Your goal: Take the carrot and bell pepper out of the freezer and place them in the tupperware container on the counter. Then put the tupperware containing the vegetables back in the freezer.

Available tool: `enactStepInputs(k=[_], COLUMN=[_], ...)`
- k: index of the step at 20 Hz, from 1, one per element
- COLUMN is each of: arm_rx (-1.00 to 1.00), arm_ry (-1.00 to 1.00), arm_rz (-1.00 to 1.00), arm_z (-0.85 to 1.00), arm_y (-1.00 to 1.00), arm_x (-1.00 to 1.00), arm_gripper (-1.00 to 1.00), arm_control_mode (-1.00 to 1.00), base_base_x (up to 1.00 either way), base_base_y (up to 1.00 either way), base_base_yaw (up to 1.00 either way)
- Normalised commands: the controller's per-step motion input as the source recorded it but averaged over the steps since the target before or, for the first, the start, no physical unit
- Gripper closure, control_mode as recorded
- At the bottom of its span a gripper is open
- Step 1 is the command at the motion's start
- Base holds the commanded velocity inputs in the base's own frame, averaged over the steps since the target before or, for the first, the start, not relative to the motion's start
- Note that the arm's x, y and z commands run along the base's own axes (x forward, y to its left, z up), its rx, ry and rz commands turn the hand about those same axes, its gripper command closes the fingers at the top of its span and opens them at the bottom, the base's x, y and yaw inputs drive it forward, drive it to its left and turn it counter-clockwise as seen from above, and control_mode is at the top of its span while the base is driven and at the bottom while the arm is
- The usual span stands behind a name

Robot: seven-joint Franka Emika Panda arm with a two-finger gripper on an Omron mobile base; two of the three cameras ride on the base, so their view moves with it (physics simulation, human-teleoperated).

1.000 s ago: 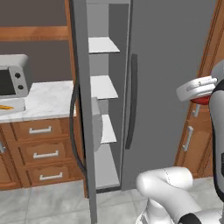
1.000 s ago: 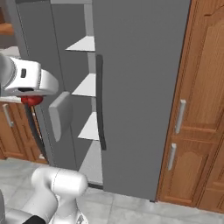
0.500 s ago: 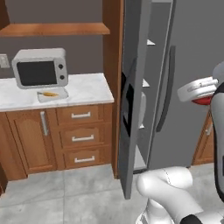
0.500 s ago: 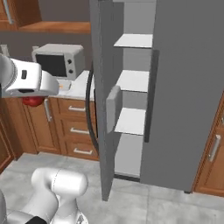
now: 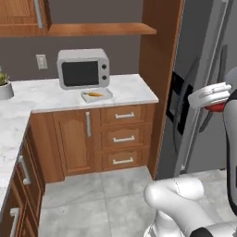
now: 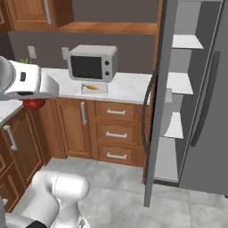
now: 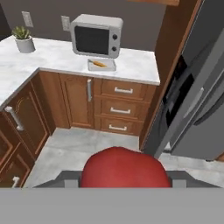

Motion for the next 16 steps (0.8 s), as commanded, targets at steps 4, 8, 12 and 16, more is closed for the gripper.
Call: enactStepInputs(k=[4,8,12,16], arm_rx=[0.00,0.00,0.00,0.00], arm_ry=[0.00,0.00,0.00,0.00], arm_rz=[0.00,0.00,0.00,0.00], arm_z=[0.00,0.00,0.00,0.00], arm_y=[0.00,0.00,0.00,0.00], arm_x=[0.00,0.00,0.00,0.00], arm_gripper=[1.00,1.00,1.00,1.00], arm_control_mode=[1.00,1.00,1.00,1.00], base_base_x=[0.96,1.00,0.99,0.72], base_base_y=[0.79,0.48,0.14,0.00], base_base_yaw=[-0.14,-0.12,-0.04,0.00])
